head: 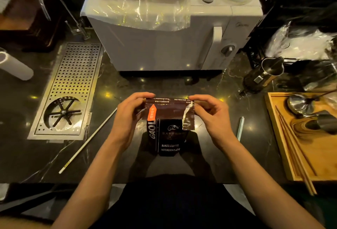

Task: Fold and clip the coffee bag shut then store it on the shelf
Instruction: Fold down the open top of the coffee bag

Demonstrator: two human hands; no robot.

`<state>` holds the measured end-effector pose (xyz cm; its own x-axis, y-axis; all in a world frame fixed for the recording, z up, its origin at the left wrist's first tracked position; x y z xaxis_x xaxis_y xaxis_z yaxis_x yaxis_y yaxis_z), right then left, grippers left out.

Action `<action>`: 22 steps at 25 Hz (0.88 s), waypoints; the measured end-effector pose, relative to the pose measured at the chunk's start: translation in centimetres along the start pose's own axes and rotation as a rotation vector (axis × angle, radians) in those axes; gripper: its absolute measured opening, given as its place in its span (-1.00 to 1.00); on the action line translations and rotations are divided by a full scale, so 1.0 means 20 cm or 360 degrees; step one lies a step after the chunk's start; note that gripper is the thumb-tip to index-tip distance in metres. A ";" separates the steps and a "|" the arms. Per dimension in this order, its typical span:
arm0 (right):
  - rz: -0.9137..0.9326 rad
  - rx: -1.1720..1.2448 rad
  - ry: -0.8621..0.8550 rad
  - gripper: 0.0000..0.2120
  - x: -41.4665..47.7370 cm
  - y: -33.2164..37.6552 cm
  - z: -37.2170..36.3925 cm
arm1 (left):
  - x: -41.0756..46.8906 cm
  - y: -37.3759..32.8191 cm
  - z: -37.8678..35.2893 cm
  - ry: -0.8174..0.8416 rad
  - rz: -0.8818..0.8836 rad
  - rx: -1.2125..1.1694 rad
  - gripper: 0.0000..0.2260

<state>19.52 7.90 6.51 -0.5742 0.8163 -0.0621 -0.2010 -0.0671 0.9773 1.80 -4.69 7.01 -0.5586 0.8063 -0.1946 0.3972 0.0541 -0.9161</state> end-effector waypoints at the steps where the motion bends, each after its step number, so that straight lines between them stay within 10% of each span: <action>1: 0.0010 -0.0022 -0.0008 -0.68 -0.03 0.01 0.00 | -0.03 0.00 -0.01 0.0042 -0.0018 0.0020 -0.78; 22: 0.0127 -0.0386 -0.0074 -0.95 -0.16 0.06 -0.07 | -0.14 0.00 -0.04 0.0087 -0.0231 0.0466 -0.83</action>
<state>19.97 4.45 7.52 -0.5599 0.8281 0.0283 -0.3440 -0.2634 0.9013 3.93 -6.36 7.92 -0.5511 0.8333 -0.0428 0.0859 0.0057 -0.9963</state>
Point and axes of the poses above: each hand's wrist, its own x-axis towards the middle knuckle, its own z-axis out of the back of the hand, y = z × x, the point moved 7 cm from there along x, towards the middle knuckle, and after that the axes turned 13 degrees about -x, right-handed, at the moved point
